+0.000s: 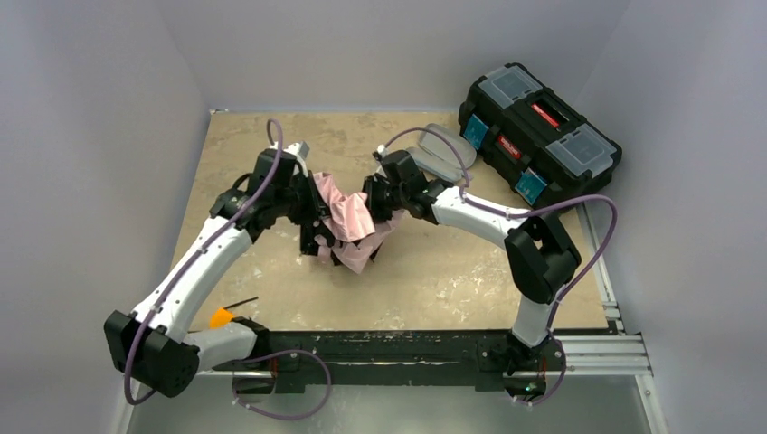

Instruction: Put away the umbrella

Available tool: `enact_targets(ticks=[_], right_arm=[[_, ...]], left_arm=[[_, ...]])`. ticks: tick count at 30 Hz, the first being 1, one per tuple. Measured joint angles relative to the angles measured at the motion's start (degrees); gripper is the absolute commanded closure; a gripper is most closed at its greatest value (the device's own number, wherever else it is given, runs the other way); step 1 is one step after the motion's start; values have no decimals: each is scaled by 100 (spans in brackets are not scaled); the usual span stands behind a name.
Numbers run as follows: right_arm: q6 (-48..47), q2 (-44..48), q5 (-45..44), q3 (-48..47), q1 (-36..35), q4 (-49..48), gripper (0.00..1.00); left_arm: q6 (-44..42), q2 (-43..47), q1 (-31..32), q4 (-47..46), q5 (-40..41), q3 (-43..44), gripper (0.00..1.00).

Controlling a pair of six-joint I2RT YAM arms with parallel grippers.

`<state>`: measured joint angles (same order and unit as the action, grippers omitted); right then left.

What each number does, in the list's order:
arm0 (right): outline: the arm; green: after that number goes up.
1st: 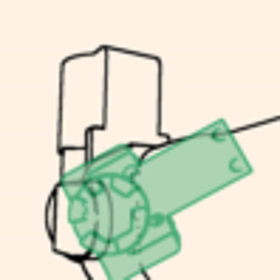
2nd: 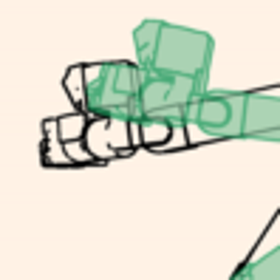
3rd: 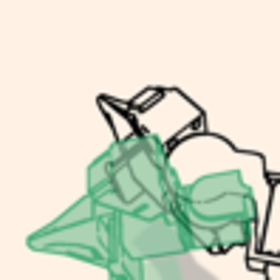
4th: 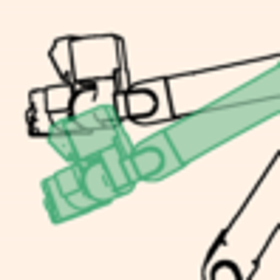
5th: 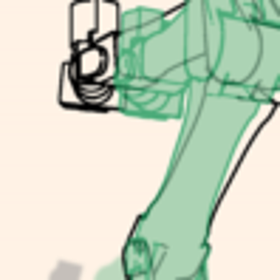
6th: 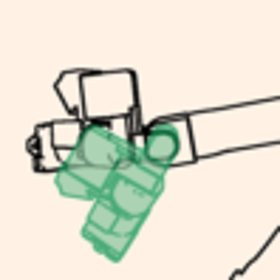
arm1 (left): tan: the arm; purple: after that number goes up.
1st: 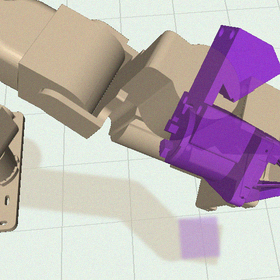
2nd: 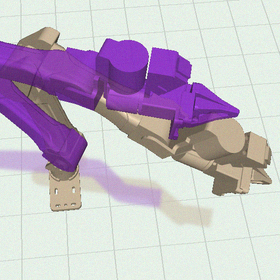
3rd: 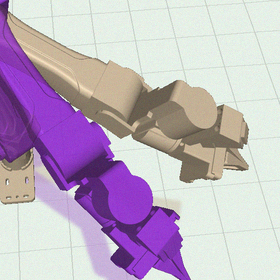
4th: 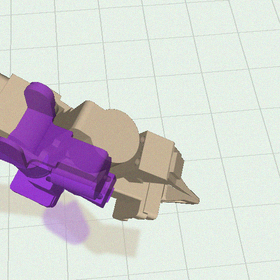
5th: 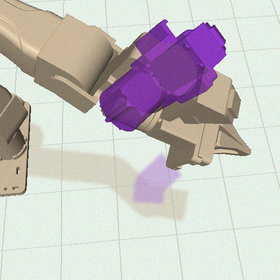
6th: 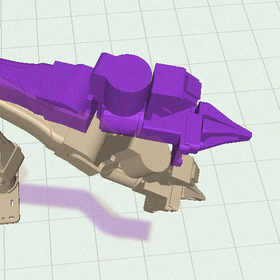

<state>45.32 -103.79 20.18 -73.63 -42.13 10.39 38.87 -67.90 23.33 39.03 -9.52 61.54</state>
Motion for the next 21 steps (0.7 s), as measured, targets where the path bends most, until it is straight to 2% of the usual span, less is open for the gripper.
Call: enact_targets(ticks=[3, 4, 5, 7, 8, 9, 11, 14, 16, 19, 21], right_arm=[[380, 2, 236, -184, -68, -588, 100], [511, 4, 297, -184, -81, -807, 97], [706, 2, 389, -166, -87, -1128, 86], [1010, 2, 533, -52, -96, -1687, 41], [1156, 4, 601, 17, -96, -1902, 23], [1224, 4, 662, 142, -92, -2124, 14], [1228, 83, 632, 562, -55, -2256, 2], [1132, 326, 463, 1362, 122, -1991, 1], [1027, 673, 328, 2122, 442, -1661, 1], [804, 1261, 26, 2957, 1222, -986, 1], [654, 1679, -297, 3134, 1600, -483, 1]], left_arm=[[-79, 151, 7, 535, 111, 660, 100], [-105, 184, 11, 675, 127, 883, 100], [-131, 210, 24, 789, 127, 1080, 100], [-212, 214, 83, 951, 116, 1381, 100], [-262, 177, 136, 1008, 107, 1497, 100], [-313, 105, 219, 1060, 111, 1598, 99], [-407, -127, 428, 1132, 181, 1672, 80], [-457, -625, 787, 1071, 420, 1419, 55], [-444, -927, 940, 890, 527, 1003, 43], [-356, -1322, 1132, 758, 535, 369, 28], [-306, -1445, 1248, 774, 568, 151, 21]])
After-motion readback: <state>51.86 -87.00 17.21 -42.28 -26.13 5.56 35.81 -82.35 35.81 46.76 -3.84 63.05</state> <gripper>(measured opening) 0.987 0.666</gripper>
